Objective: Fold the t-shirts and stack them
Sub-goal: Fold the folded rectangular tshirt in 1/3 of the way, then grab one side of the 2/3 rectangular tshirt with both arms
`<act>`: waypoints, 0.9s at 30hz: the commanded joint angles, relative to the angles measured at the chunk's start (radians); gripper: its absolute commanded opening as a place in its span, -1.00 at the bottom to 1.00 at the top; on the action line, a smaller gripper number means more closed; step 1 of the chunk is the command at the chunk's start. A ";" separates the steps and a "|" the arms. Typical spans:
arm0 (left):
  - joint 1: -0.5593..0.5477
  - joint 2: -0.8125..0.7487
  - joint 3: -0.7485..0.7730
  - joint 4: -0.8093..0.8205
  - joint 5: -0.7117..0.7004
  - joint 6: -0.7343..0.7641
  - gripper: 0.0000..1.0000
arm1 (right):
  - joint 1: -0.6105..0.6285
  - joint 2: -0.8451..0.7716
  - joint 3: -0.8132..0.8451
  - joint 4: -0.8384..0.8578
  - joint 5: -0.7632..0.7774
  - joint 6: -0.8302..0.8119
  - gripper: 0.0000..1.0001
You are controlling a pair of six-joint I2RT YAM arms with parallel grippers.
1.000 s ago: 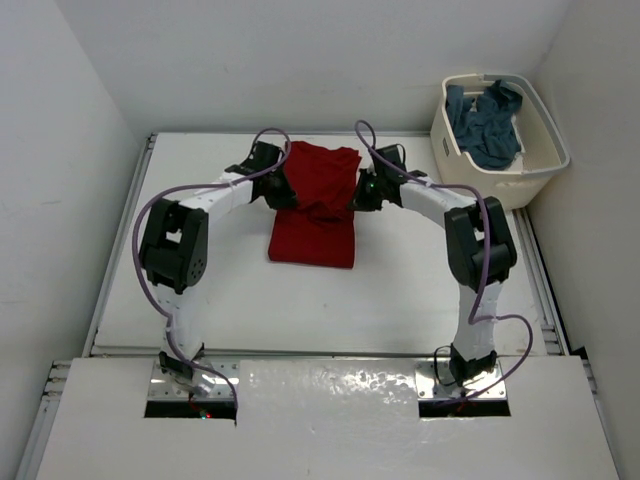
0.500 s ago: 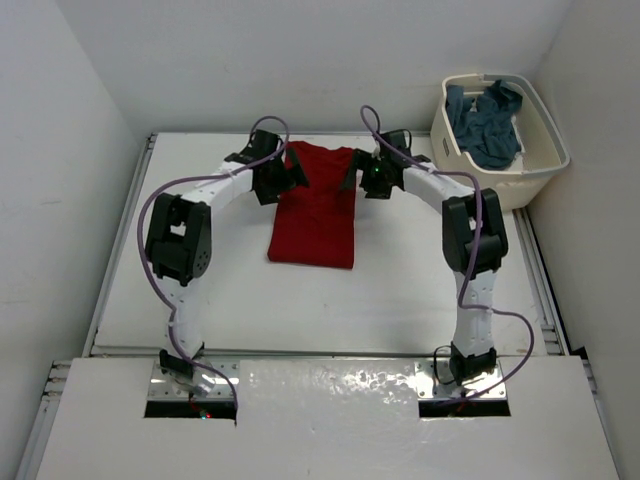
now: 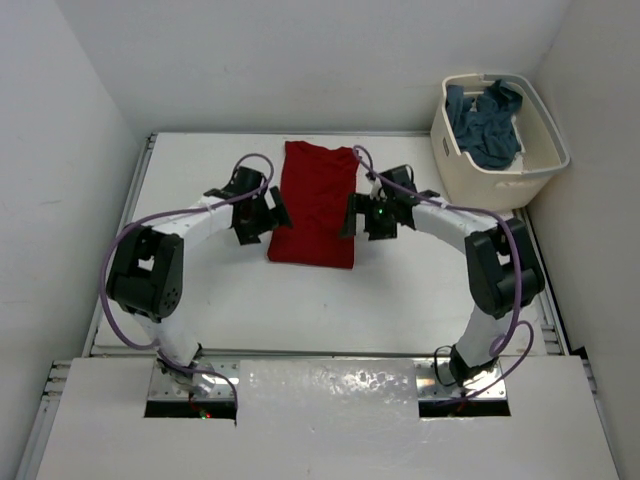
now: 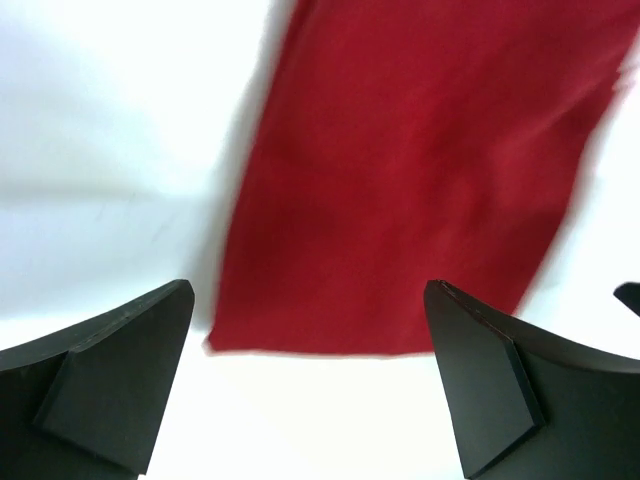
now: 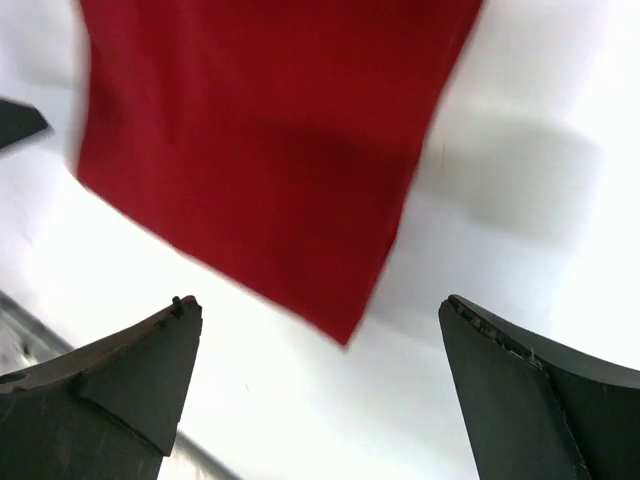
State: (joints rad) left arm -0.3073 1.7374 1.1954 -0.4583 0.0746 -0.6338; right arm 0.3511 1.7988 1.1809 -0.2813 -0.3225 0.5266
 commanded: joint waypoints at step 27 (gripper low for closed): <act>0.010 0.016 -0.298 0.187 0.126 -0.015 -0.68 | 0.086 0.033 -0.388 0.418 -0.057 0.343 -0.14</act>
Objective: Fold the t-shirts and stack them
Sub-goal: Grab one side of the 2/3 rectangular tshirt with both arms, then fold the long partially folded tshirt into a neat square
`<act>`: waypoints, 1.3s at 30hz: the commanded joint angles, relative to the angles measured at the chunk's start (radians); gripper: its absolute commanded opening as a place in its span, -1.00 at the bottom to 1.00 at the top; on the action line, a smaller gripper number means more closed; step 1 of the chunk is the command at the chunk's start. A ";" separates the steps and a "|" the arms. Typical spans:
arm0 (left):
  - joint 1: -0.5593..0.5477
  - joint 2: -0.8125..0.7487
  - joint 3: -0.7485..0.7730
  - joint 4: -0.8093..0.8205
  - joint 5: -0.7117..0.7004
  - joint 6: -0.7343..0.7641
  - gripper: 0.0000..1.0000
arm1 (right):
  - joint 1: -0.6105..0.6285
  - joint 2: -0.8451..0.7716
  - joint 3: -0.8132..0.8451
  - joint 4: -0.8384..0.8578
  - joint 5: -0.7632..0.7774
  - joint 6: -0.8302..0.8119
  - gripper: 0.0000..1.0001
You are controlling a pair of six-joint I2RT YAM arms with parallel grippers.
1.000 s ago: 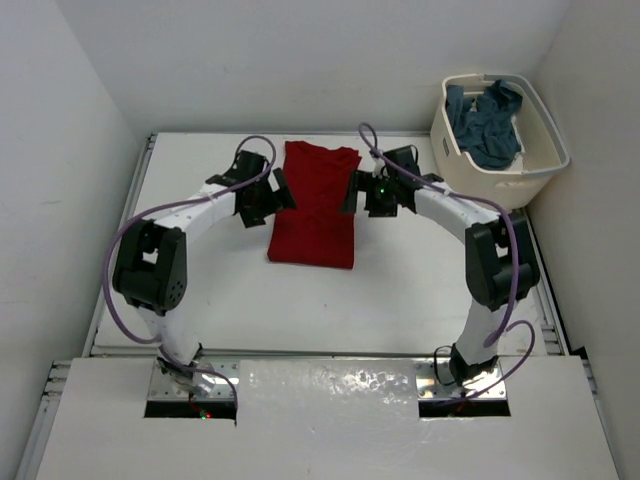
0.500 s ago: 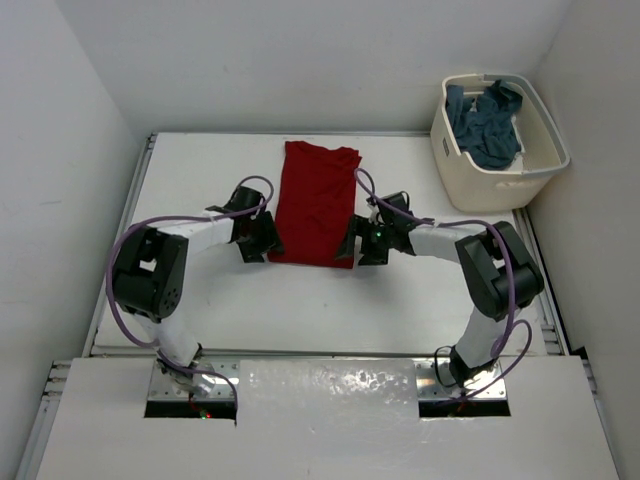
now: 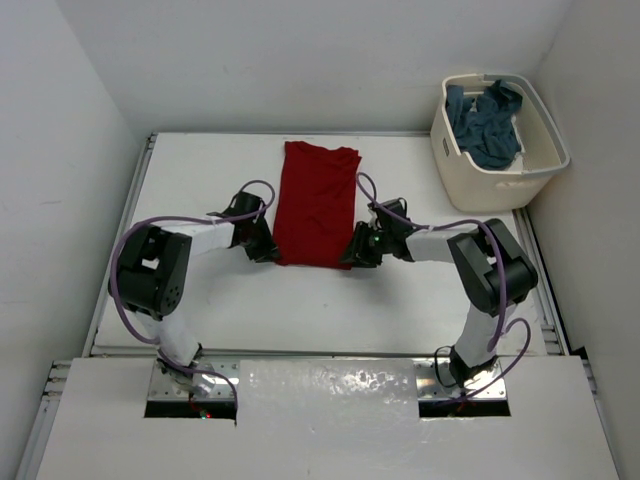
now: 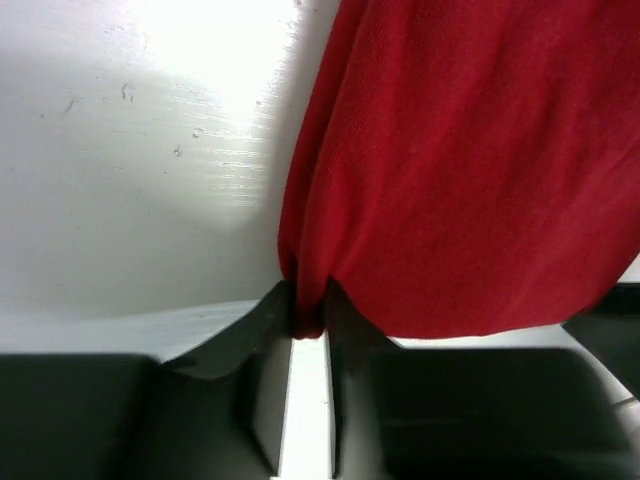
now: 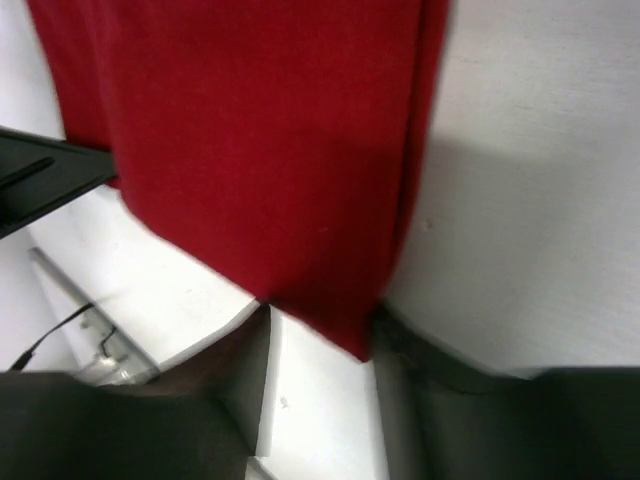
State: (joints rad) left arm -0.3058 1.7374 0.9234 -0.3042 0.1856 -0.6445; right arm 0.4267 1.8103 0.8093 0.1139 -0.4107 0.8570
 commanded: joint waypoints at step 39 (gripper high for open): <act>-0.036 -0.098 0.506 -0.118 0.006 0.048 -1.00 | -0.172 -0.214 0.339 -0.433 -0.165 -0.233 -1.00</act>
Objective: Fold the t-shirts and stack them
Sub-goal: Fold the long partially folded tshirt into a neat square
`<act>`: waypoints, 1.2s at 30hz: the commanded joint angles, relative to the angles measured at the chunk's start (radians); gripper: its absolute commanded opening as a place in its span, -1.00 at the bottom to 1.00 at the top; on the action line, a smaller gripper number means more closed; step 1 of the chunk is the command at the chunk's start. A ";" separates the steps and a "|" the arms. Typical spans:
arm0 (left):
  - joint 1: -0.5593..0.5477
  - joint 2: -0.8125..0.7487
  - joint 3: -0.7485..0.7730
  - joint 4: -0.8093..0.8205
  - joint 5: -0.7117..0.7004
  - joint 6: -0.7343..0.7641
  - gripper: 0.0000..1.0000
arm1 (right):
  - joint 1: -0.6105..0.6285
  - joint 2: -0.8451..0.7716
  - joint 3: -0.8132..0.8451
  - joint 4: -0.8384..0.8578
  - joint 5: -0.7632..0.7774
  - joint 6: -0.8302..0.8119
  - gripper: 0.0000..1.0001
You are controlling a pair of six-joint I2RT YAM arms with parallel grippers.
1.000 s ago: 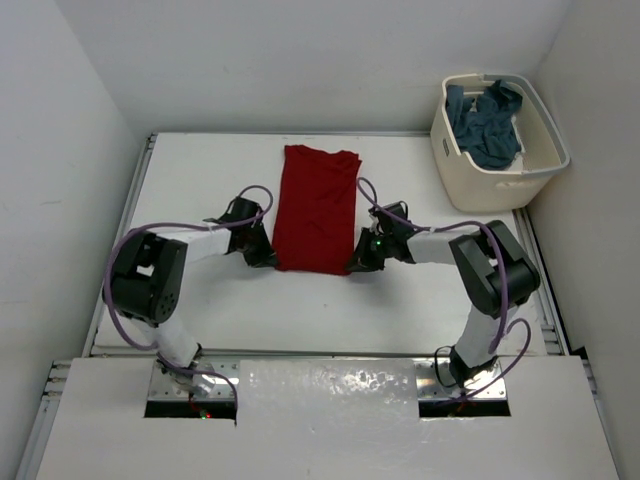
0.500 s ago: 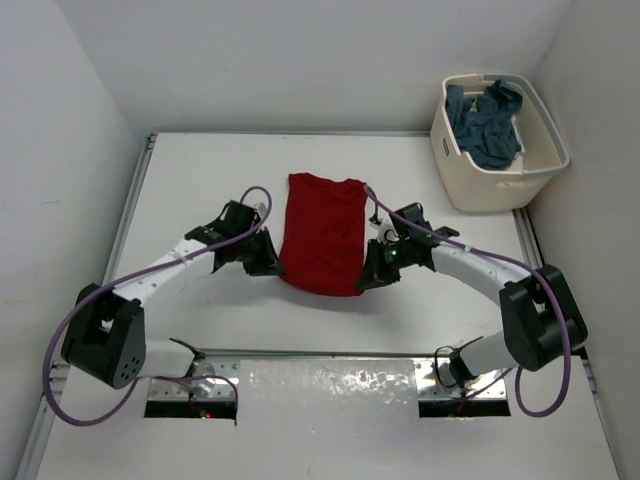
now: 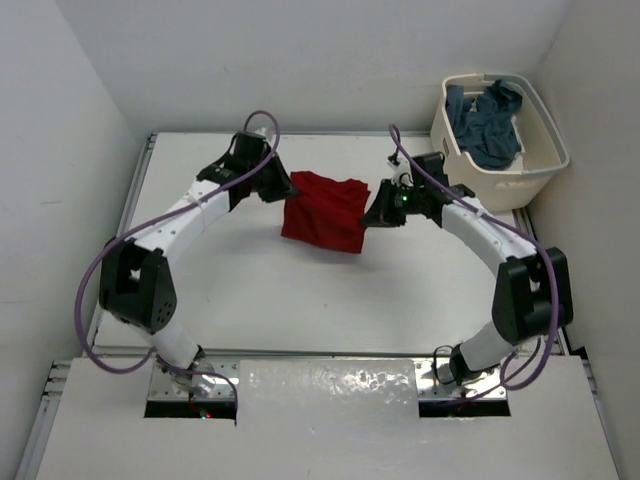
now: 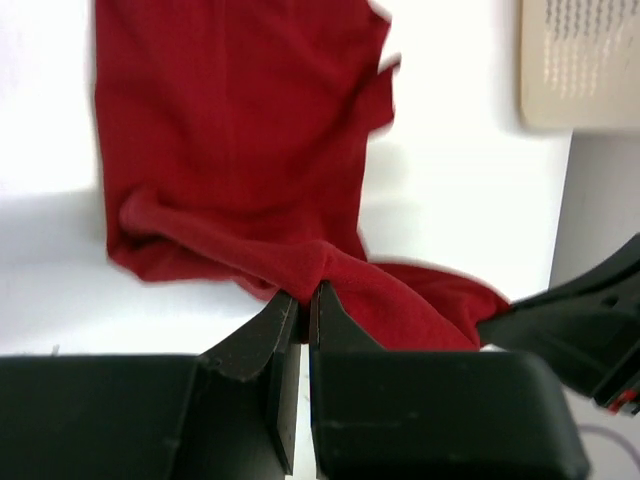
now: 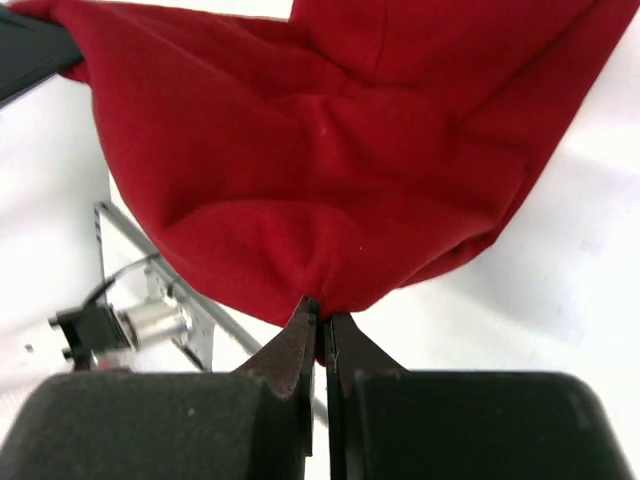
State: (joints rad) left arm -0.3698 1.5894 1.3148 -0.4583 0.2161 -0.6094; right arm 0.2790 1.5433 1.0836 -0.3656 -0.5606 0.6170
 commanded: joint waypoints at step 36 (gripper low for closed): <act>0.126 0.811 0.970 0.216 0.042 0.048 0.99 | -0.210 0.824 0.932 0.223 -0.098 0.184 0.98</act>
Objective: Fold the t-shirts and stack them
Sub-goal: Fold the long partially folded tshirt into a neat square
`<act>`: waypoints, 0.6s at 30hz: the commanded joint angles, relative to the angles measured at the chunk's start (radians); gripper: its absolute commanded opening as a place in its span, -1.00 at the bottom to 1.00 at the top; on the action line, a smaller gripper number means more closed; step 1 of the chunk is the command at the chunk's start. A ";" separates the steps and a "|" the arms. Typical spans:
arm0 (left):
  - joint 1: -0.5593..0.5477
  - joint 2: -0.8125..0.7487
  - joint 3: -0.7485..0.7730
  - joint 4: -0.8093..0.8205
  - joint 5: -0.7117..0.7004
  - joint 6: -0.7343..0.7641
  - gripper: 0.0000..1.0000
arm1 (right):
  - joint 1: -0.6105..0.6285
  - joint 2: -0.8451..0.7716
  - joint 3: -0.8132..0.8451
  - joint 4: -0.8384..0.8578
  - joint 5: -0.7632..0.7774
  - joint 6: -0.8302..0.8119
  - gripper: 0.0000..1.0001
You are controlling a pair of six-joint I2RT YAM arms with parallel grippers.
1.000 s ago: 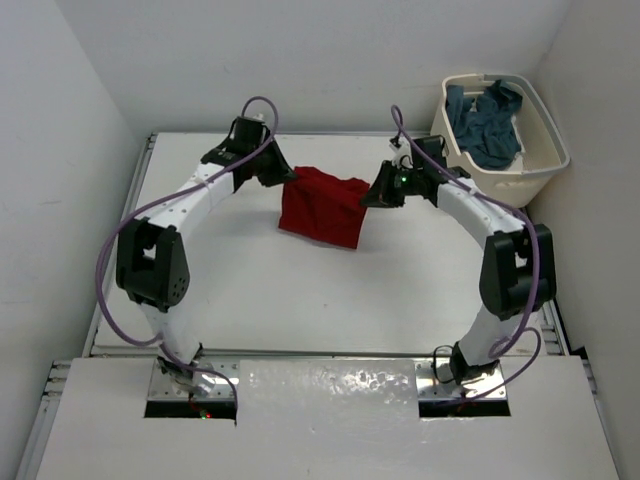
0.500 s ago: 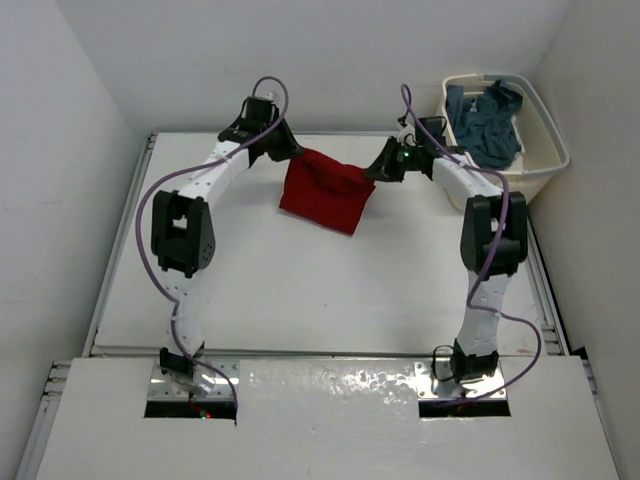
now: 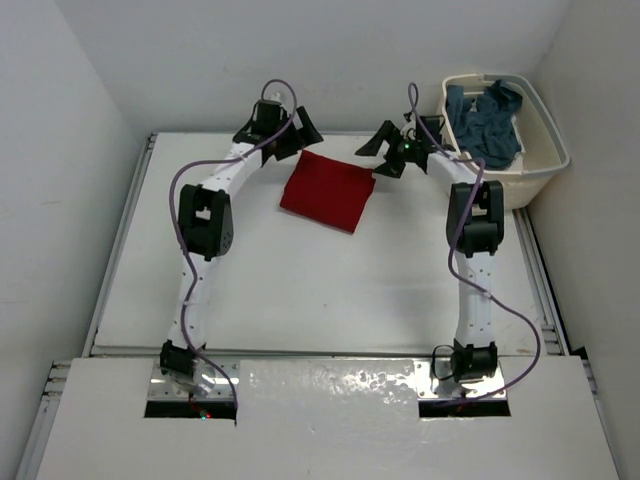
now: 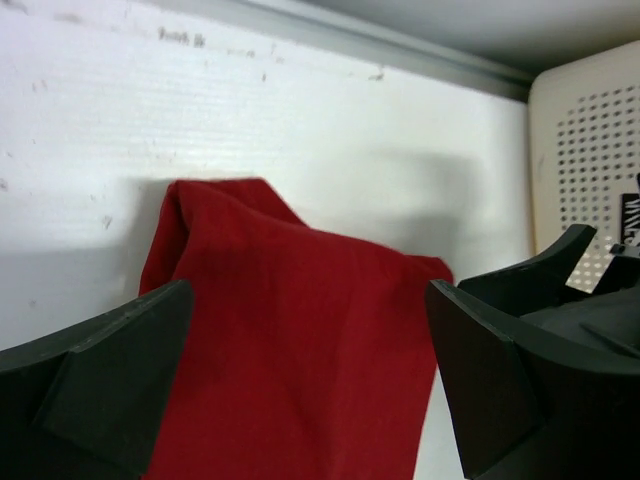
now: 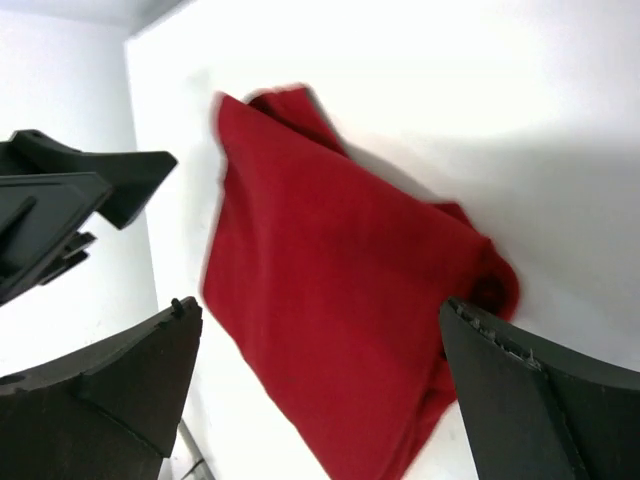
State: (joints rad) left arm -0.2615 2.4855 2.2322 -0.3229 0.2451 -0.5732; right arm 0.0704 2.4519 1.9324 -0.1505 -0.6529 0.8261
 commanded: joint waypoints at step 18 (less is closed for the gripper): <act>-0.024 -0.258 -0.466 0.165 0.207 0.074 0.99 | 0.112 -0.130 -0.149 0.232 0.117 0.038 0.98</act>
State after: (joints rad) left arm -0.2764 2.2562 1.8771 -0.1982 0.3416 -0.5278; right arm 0.2012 2.2314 1.7641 -0.0082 -0.6006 0.8120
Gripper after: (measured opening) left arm 0.997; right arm 0.993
